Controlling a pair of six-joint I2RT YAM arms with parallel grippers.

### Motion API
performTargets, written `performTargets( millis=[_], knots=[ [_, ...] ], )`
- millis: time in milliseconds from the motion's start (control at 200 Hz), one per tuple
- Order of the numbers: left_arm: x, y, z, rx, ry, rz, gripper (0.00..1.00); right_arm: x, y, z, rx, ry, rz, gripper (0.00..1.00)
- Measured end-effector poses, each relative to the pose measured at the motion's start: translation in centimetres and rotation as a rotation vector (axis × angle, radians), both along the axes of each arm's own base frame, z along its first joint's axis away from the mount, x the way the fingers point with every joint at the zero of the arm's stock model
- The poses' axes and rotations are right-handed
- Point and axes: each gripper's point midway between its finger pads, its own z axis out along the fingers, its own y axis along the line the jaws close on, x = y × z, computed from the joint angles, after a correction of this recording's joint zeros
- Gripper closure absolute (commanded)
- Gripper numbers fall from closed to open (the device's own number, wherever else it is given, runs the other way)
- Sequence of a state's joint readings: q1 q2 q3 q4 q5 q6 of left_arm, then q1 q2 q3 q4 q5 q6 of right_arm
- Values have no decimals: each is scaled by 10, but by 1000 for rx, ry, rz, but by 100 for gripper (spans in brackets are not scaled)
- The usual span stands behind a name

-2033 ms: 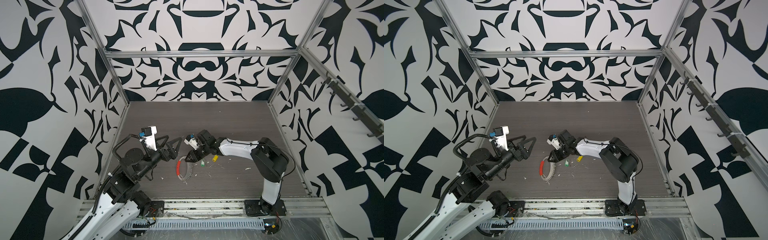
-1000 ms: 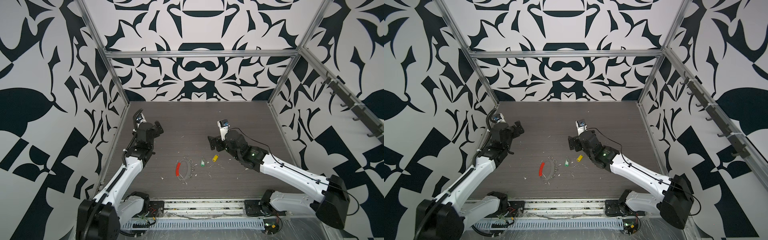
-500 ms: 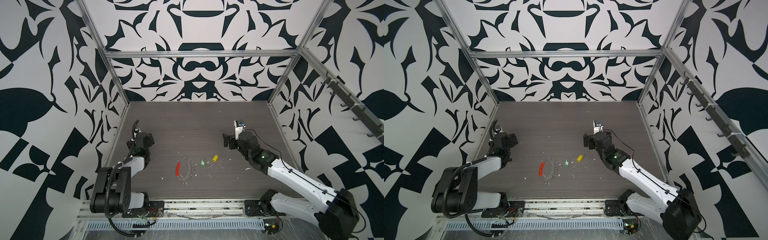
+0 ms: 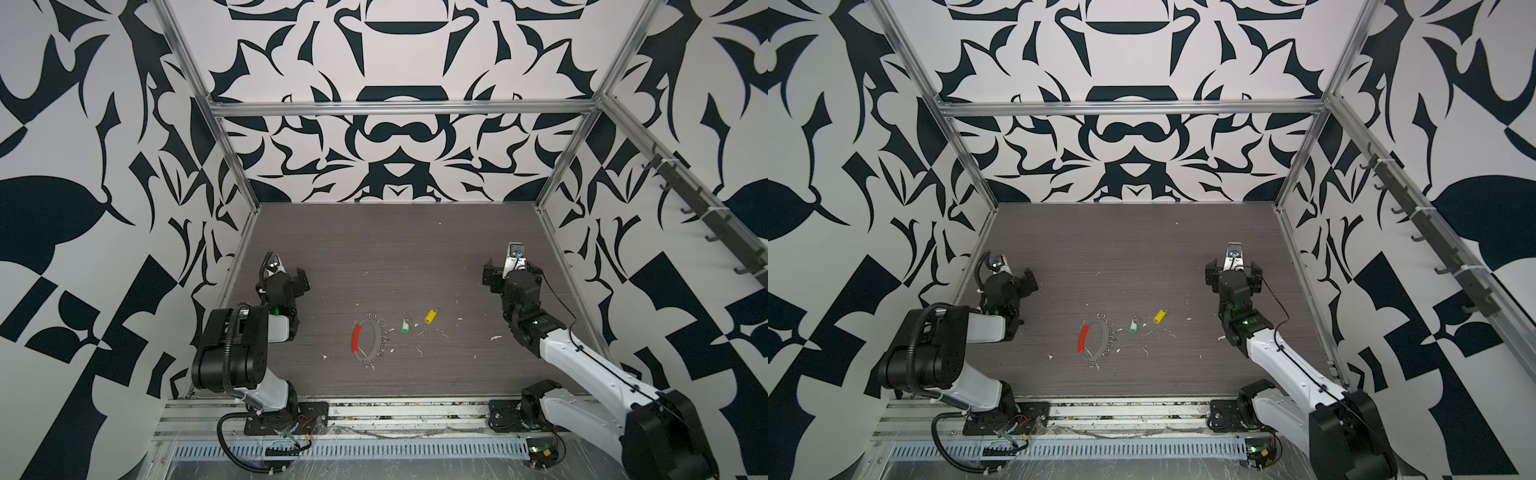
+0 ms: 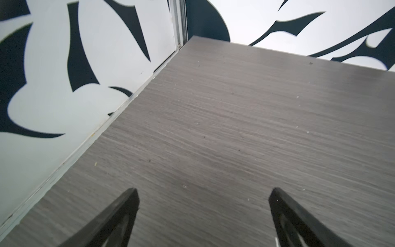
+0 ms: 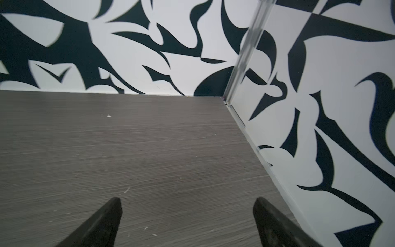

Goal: Remove the keys from the keyring

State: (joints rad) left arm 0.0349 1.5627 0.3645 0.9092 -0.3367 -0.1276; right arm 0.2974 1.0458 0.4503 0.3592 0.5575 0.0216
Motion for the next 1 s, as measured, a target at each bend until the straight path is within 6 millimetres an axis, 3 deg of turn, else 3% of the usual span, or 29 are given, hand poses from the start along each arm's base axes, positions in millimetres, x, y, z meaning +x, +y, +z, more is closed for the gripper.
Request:
performTargets(
  millis=[140,295,505,1000],
  knots=[
    [2,-2,4,-5,-20,-8,1,11,-26,-47,-5,91,-53,0],
    [3,-2,6,-5,-31,-11,1,14,-40,-100,40,177,-52,0],
    [3,-2,6,-6,-31,-12,1,24,-32,-132,91,188,9,0],
    [3,-2,6,-6,-31,-12,1,33,-26,-116,112,108,46,0]
  ],
)
